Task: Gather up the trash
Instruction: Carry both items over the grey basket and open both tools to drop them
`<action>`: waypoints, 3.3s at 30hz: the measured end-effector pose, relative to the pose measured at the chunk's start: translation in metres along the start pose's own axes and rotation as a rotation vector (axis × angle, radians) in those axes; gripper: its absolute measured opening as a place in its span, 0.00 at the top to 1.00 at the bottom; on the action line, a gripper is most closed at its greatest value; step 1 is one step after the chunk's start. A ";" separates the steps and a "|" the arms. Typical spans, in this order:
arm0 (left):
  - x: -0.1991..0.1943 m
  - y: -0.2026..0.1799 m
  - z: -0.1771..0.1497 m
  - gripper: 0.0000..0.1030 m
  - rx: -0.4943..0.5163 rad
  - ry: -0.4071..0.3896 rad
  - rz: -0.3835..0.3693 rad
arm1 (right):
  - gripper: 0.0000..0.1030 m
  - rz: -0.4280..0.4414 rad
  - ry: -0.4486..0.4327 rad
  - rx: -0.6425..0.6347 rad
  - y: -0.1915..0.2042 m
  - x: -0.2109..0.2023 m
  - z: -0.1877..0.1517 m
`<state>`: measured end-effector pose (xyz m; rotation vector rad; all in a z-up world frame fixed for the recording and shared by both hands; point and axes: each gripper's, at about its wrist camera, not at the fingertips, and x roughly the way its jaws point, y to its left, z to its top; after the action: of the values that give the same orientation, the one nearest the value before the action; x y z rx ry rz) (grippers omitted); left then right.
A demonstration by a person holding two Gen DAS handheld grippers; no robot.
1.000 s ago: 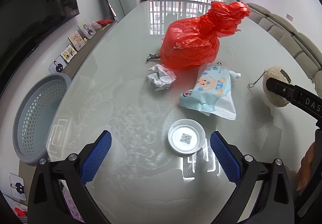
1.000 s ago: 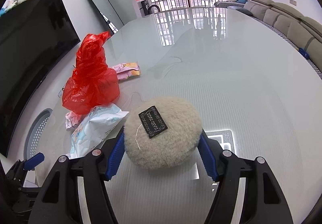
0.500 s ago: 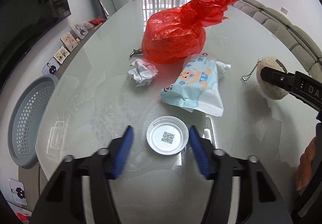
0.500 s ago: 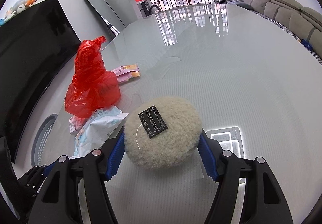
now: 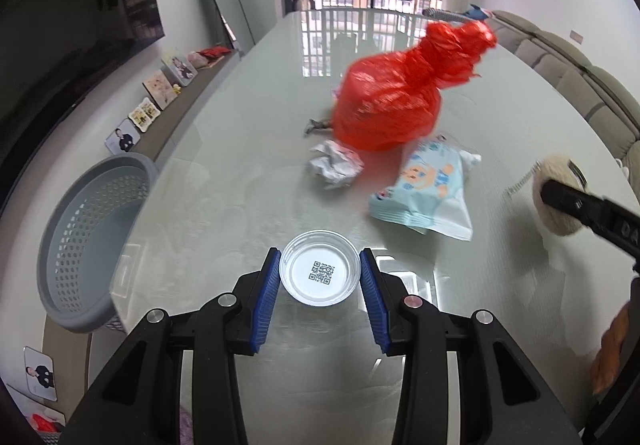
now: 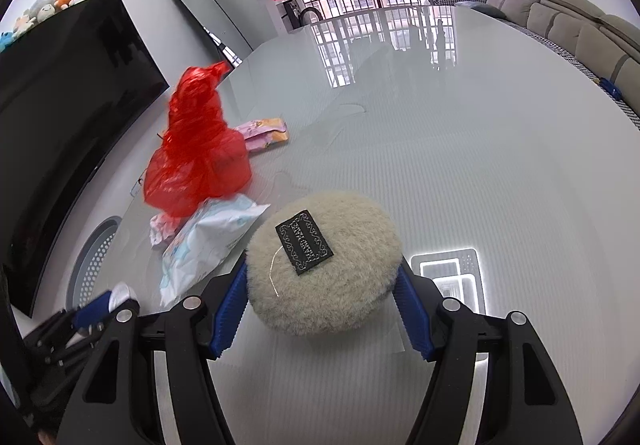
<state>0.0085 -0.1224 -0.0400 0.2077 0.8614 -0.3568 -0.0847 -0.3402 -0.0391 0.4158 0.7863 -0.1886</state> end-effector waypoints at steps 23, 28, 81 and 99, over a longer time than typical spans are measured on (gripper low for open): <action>-0.004 0.178 -0.005 0.62 -0.237 -0.031 0.213 | 0.37 0.271 0.066 -0.333 0.221 0.033 0.009; -0.002 0.224 -0.012 0.62 -0.295 -0.025 0.270 | 0.37 0.294 0.116 -0.411 0.277 0.068 0.010; 0.052 0.316 -0.017 0.28 -0.415 0.067 0.321 | 0.25 0.314 0.238 -0.524 0.381 0.177 0.000; 0.037 0.314 -0.019 0.25 -0.431 0.060 0.339 | 0.25 0.318 0.212 -0.516 0.377 0.171 -0.001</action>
<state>0.1386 0.1652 -0.0695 -0.0378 0.9235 0.1545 0.1526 -0.0014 -0.0531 0.0659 0.9297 0.3572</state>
